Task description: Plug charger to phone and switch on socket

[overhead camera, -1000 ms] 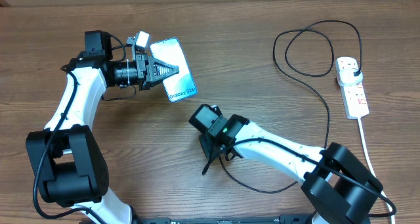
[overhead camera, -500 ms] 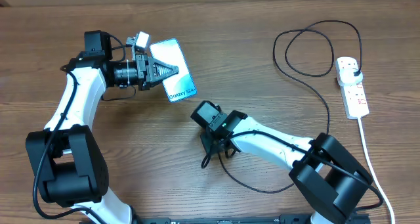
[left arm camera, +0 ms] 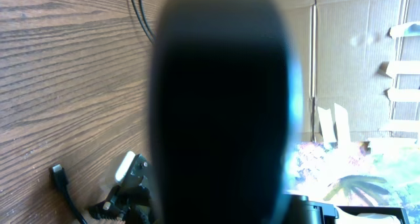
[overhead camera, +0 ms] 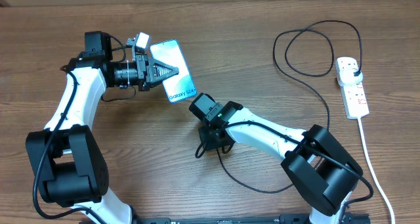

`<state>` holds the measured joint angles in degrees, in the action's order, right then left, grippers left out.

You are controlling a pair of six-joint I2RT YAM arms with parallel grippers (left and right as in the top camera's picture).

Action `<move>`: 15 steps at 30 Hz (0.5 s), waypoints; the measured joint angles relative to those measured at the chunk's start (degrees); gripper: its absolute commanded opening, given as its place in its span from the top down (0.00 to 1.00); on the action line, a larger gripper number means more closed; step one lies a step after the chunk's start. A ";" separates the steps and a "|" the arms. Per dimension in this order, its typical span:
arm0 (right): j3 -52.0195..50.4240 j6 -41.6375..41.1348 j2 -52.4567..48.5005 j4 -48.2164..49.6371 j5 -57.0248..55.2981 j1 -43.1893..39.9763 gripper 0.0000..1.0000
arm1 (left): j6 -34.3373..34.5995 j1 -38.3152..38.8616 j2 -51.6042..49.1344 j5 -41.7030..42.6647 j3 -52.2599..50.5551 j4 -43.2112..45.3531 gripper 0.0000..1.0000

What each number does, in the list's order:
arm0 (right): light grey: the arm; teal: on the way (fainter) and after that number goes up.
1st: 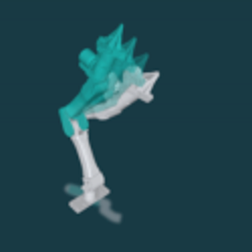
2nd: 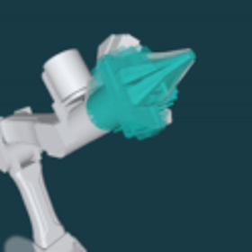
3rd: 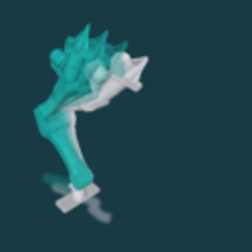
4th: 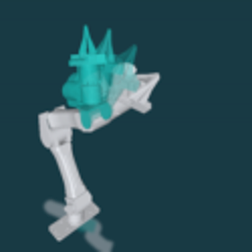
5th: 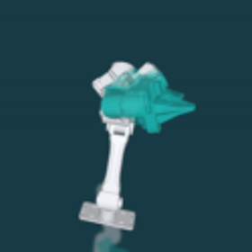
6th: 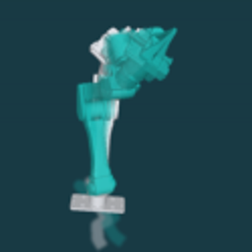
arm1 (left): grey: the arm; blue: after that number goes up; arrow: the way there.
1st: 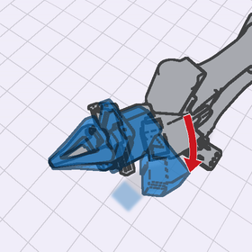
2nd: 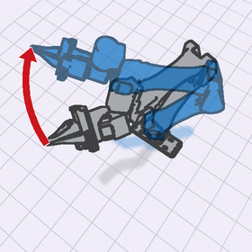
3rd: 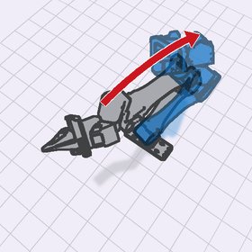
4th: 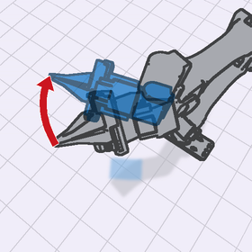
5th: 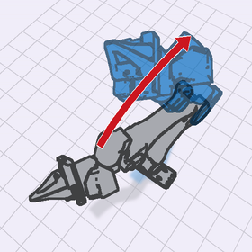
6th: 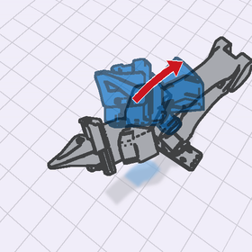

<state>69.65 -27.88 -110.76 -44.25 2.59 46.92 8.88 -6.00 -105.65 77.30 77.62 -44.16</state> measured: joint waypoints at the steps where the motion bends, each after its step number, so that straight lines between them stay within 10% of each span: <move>1: 0.04 -0.68 0.00 -0.96 0.07 0.00 0.60 | 0.00 0.00 0.00 0.00 0.00 0.00 0.96; 10: 0.63 -2.99 -0.83 0.17 0.44 -0.07 0.96 | 0.02 0.00 0.00 0.00 0.00 -1.51 0.96; 15: 0.98 -2.71 -1.18 0.09 1.57 -0.07 0.96 | 0.02 0.00 0.00 -0.02 0.00 -1.60 0.96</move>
<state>70.63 -30.59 -111.94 -44.16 4.16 46.85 8.91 -6.00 -105.65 77.28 77.62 -45.76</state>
